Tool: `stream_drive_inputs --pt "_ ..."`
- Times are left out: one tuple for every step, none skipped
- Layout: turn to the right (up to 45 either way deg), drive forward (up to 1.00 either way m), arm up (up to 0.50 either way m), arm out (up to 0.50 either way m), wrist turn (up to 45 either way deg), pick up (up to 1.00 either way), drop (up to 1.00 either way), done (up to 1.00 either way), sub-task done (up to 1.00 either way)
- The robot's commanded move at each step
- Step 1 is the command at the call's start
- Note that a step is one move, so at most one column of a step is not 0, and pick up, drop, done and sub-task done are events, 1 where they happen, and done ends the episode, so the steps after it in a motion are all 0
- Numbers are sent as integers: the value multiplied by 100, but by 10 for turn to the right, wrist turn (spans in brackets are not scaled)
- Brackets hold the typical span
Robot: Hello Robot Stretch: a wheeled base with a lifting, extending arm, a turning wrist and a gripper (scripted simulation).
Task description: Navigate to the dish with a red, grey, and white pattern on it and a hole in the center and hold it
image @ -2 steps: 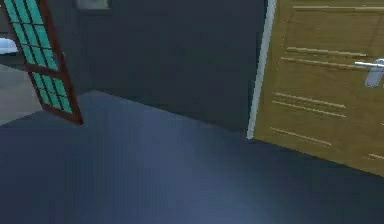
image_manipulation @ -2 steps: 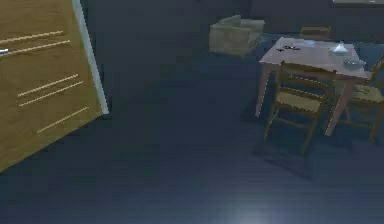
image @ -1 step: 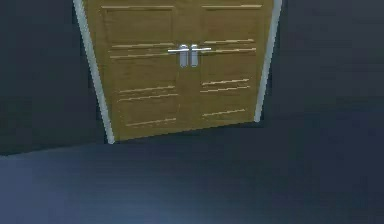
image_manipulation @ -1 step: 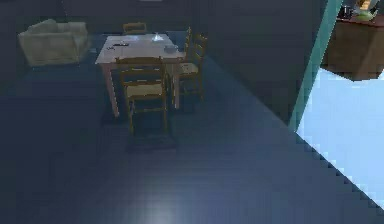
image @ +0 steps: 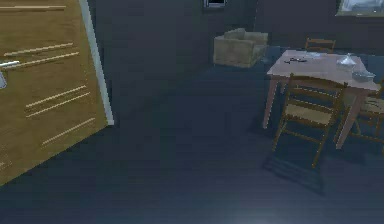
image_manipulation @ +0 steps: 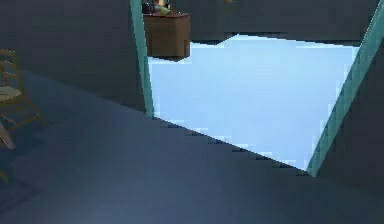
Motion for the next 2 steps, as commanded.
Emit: stream_drive_inputs --pt "60 0 0 0 0 0 0 0 0" --pt "0 100 0 0 0 0 0 0 0"
